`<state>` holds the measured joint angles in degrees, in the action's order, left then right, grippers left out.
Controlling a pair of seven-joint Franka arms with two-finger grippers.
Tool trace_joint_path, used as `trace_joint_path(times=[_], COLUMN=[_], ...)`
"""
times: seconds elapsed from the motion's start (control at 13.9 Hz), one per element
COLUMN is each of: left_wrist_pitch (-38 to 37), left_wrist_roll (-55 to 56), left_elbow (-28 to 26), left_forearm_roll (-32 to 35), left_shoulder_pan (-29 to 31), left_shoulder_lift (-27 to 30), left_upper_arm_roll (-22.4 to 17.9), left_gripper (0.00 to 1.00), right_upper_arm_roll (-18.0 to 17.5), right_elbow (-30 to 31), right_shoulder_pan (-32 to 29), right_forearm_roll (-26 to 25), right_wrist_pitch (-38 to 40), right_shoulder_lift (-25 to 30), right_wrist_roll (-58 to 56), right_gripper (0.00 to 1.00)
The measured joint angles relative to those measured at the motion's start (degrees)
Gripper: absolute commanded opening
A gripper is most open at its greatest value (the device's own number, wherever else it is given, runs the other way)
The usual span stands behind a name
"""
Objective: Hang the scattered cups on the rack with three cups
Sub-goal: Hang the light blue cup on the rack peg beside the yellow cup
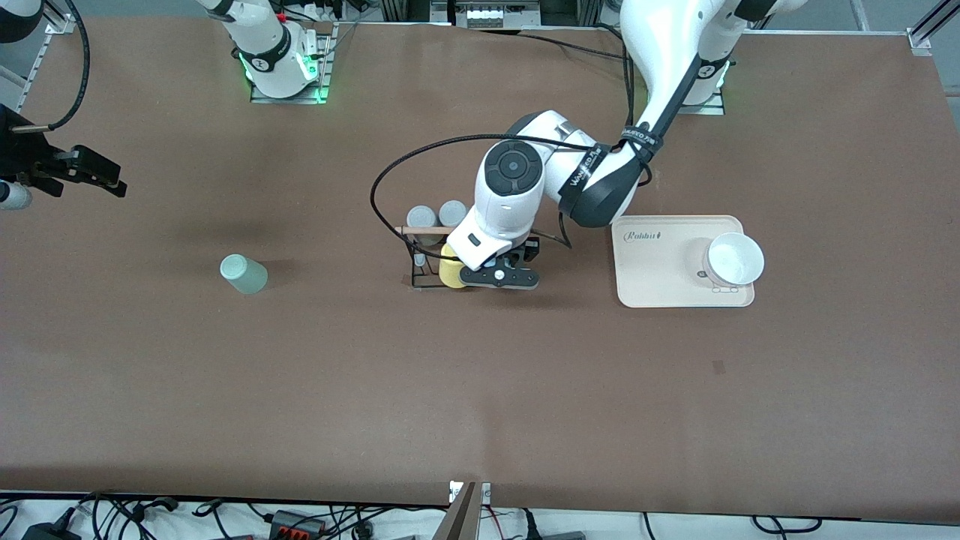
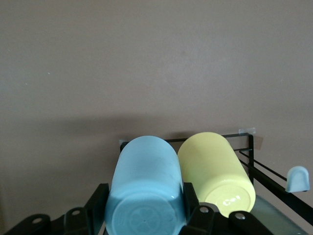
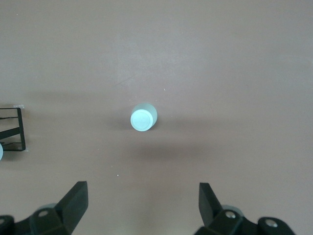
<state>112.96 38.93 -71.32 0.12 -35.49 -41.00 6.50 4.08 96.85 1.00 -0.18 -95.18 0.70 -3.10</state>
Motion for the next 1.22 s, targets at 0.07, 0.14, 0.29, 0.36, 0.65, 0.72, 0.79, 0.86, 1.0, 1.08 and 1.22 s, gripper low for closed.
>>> trace_joint_path(times=[0.07,0.14,0.29,0.36,0.65,0.72,0.79,0.86,1.0,1.08,1.22], left_wrist_pitch=[0.0,0.0,0.0,0.1,3.8,5.0,5.8,5.9,6.0,5.8,2.6], left_wrist_roll=[0.0,0.0,0.0,0.0,0.0,0.0,0.0,-0.1,-0.1,-0.1,-0.6], left_elbow=[-0.2,-0.4,-0.8,-0.9,-2.9,-3.7,-3.9,-4.0,-3.9,-3.7,-3.2], left_forearm_roll=[0.0,0.2,2.3,3.0,3.6,3.6,3.6,3.7,3.8,3.8,3.9], left_shoulder_pan=[-0.2,-0.2,-0.3,-0.4,-0.6,-0.7,-0.7,-0.6,-0.4,-0.1,0.7], left_shoulder_lift=[-0.2,-0.4,-0.9,-0.9,-1.0,-1.1,-1.1,-1.1,-0.8,-0.3,1.9], left_upper_arm_roll=[0.0,0.0,0.0,0.0,0.0,0.0,-0.1,-0.2,-0.6,-0.8,-1.4], left_gripper=[0.24,0.24,0.24,0.24,0.76,1.00,1.00,1.00,1.00,1.00,1.00], right_upper_arm_roll=[0.0,0.0,0.0,0.0,-0.1,-0.1,-0.1,-0.1,-0.1,-0.1,-0.1], right_elbow=[0.0,0.0,0.0,0.0,0.0,0.1,0.2,0.4,0.7,0.7,0.8], right_shoulder_pan=[0.0,0.0,0.0,0.0,0.1,0.2,0.3,0.3,0.3,0.3,0.4], right_forearm_roll=[0.0,0.0,0.0,0.0,0.0,0.0,0.0,0.0,0.0,0.0,0.0], right_wrist_pitch=[0.0,0.0,-0.1,-0.2,-0.6,-0.8,-1.0,-1.0,-1.3,-1.5,-1.6], right_shoulder_lift=[0.0,0.0,0.0,0.0,0.0,-0.1,-0.1,-0.1,-0.1,-0.2,-0.3], right_wrist_roll=[0.0,0.0,0.0,0.0,0.0,0.0,0.0,0.0,0.0,0.0,0.0], right_gripper=[1.00,1.00,1.00,1.00,1.00,1.00,1.00,1.00,1.00,1.00,1.00])
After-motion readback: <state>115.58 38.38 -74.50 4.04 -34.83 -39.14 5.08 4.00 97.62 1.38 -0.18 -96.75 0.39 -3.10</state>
